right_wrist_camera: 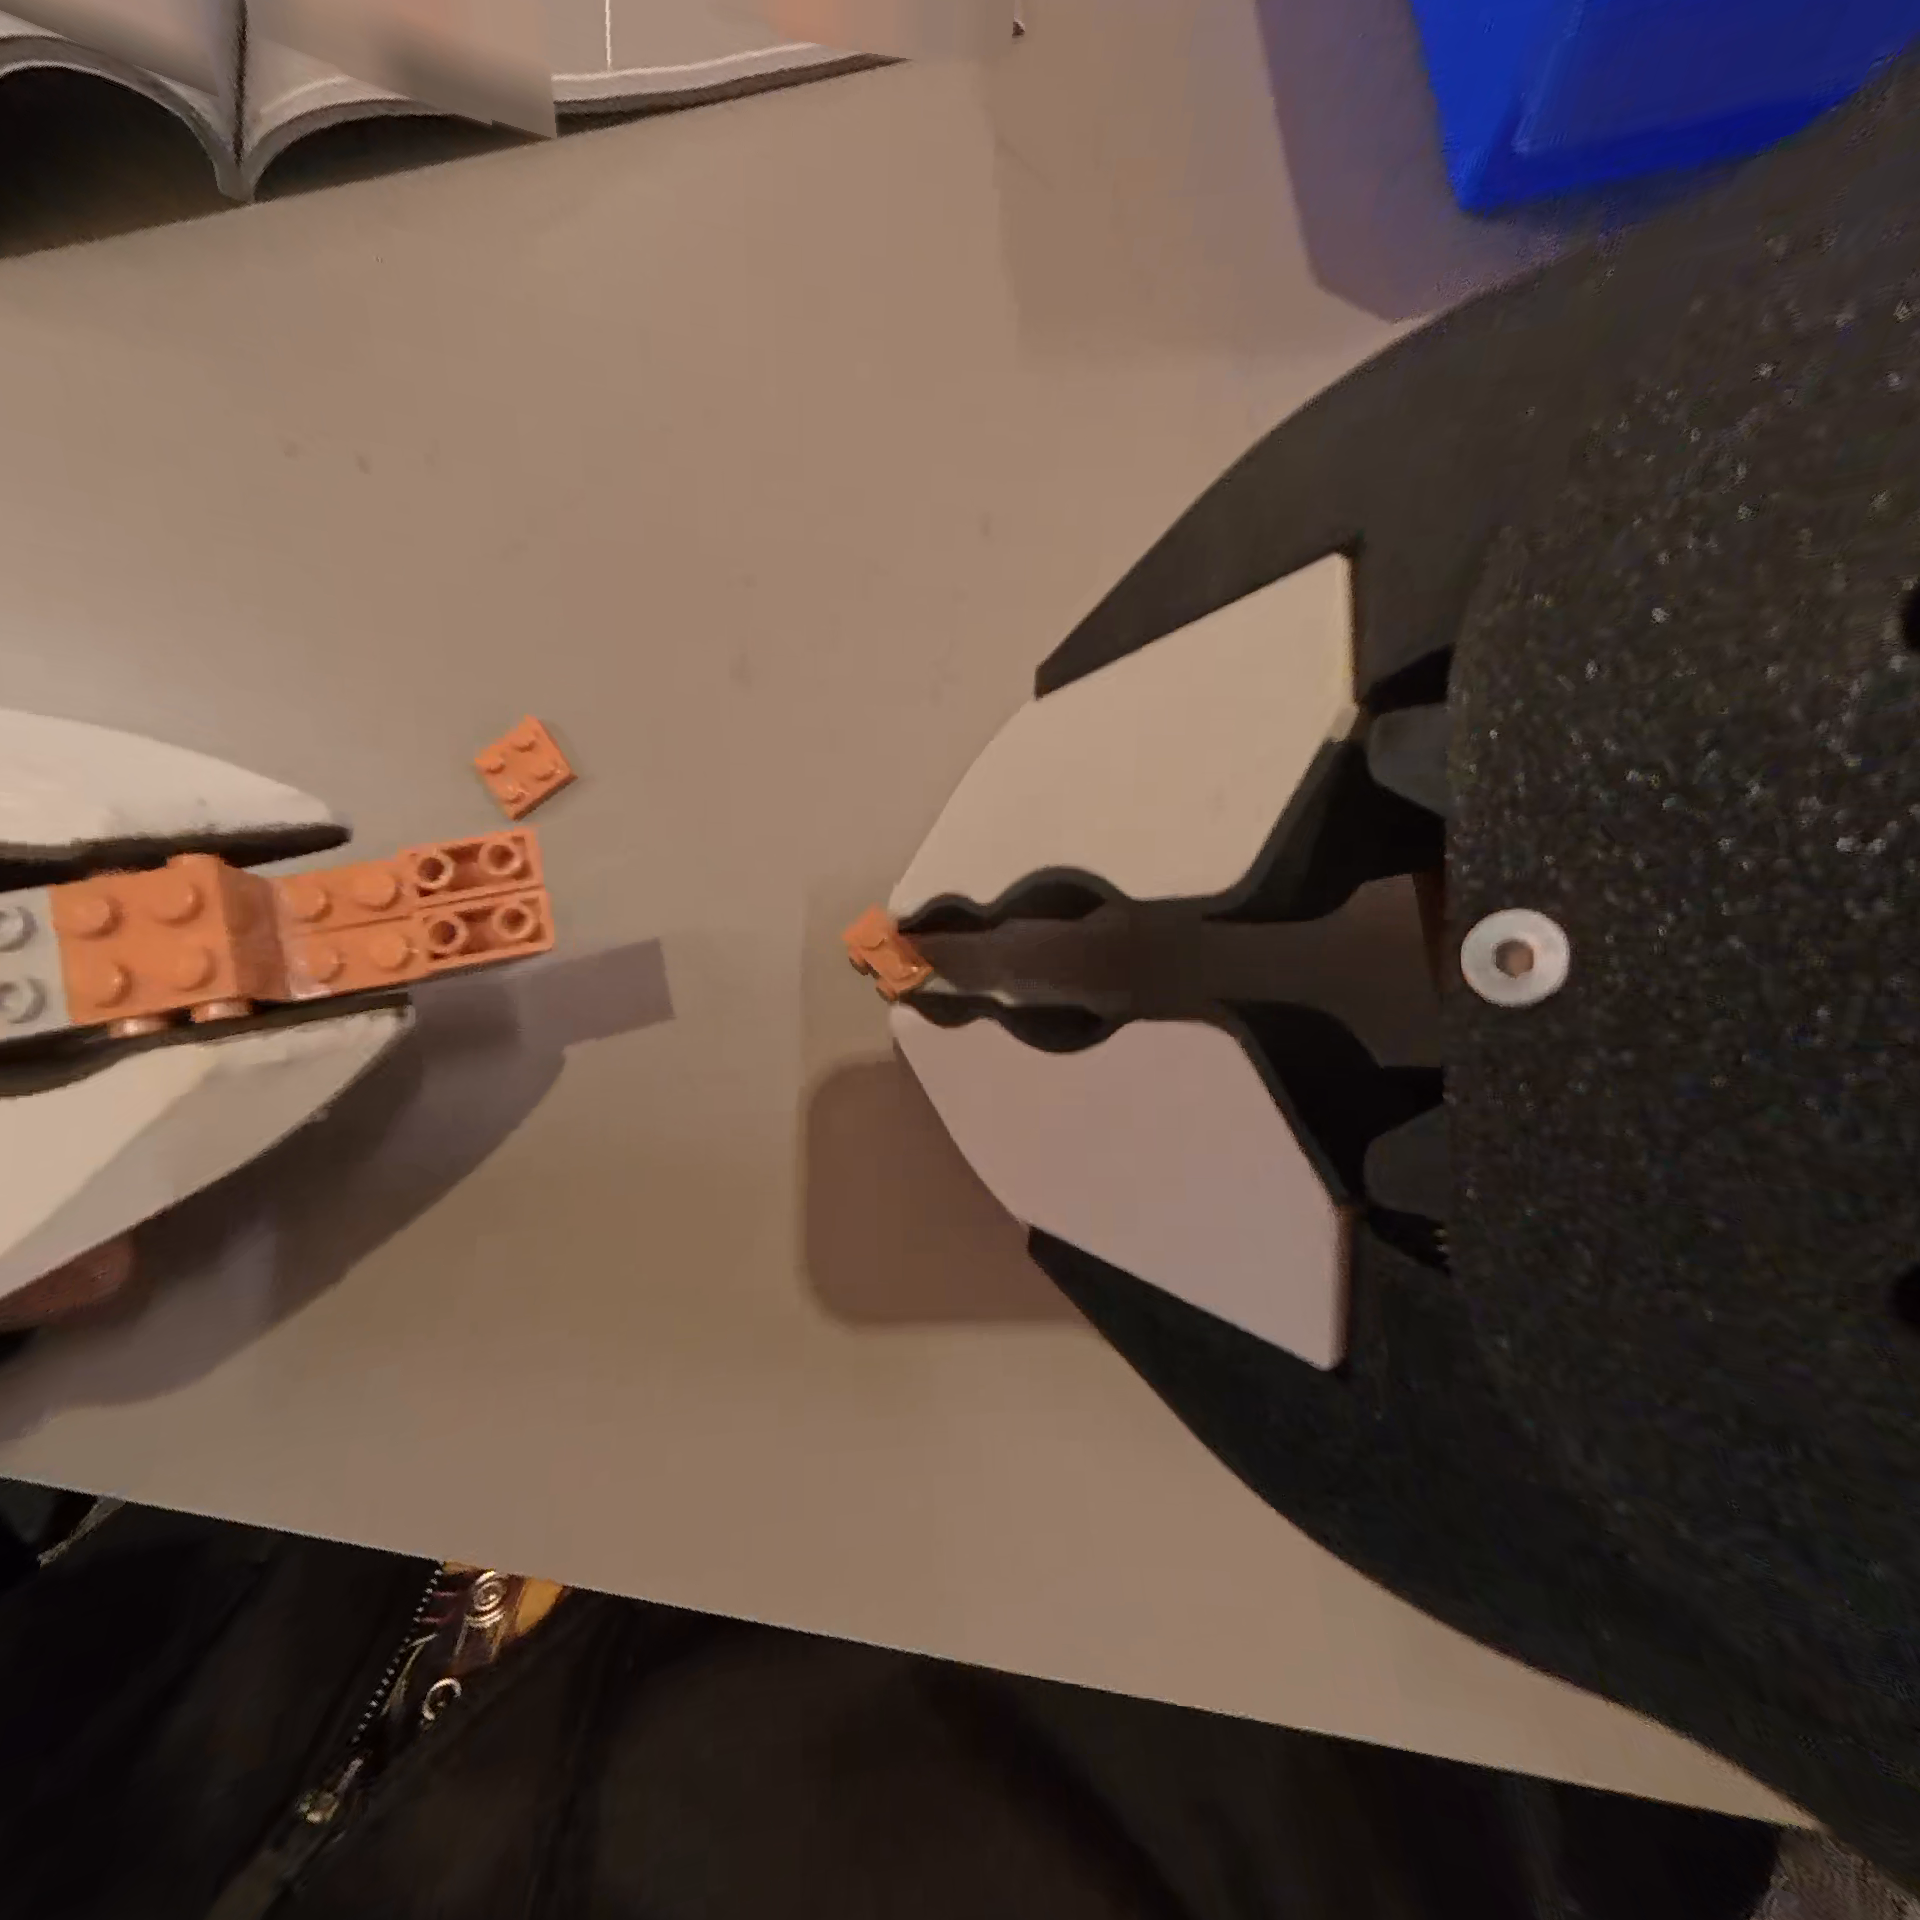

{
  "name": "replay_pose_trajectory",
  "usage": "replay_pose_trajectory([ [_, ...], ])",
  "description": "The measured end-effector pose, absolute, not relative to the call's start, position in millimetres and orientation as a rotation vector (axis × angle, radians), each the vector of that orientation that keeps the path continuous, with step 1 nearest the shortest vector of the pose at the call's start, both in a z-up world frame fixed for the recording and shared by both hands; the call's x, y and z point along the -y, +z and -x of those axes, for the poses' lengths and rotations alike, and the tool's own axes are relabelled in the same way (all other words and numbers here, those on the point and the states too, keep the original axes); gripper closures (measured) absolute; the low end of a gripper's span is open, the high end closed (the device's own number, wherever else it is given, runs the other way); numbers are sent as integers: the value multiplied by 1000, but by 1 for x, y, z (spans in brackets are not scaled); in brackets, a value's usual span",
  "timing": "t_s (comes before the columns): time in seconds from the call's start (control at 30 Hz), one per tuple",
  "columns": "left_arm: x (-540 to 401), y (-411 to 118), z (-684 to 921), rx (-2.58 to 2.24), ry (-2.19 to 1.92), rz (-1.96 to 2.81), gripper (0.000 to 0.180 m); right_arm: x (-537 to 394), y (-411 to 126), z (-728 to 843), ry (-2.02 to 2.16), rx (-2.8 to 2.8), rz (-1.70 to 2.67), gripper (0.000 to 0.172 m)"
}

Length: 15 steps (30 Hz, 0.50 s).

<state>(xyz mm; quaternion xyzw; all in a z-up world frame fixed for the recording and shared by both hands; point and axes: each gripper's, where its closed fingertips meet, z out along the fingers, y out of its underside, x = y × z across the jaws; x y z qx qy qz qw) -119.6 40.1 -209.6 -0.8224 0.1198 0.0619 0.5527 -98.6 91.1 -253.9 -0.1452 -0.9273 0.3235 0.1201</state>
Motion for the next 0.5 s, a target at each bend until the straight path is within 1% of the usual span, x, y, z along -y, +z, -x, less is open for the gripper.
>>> replay_pose_trajectory([
  [0.07, -39, -207, 120, -267, 120, 1928, 160, -91, -253, 99, 984, 2692, 509, 146],
  [0.13, -38, -203, 119, -249, 86, 1909, 160, -89, -253, 97, 1042, 2661, 623, 140],
  [0.2, -38, -200, 118, -241, 53, 1891, 160, -88, -253, 97, 1070, 2603, 746, 139],
  [0.33, -38, -194, 113, -245, 17, 1852, 160, -85, -253, 99, 1065, 2497, 917, 144],
  [0.4, -37, -192, 111, -247, -1, 1834, 160, -88, -261, 102, 954, 2489, 904, 161],
  [0.5, -36, -187, 107, -252, -46, 1800, 160, -85, -261, 102, 936, 2492, 856, 161],
])
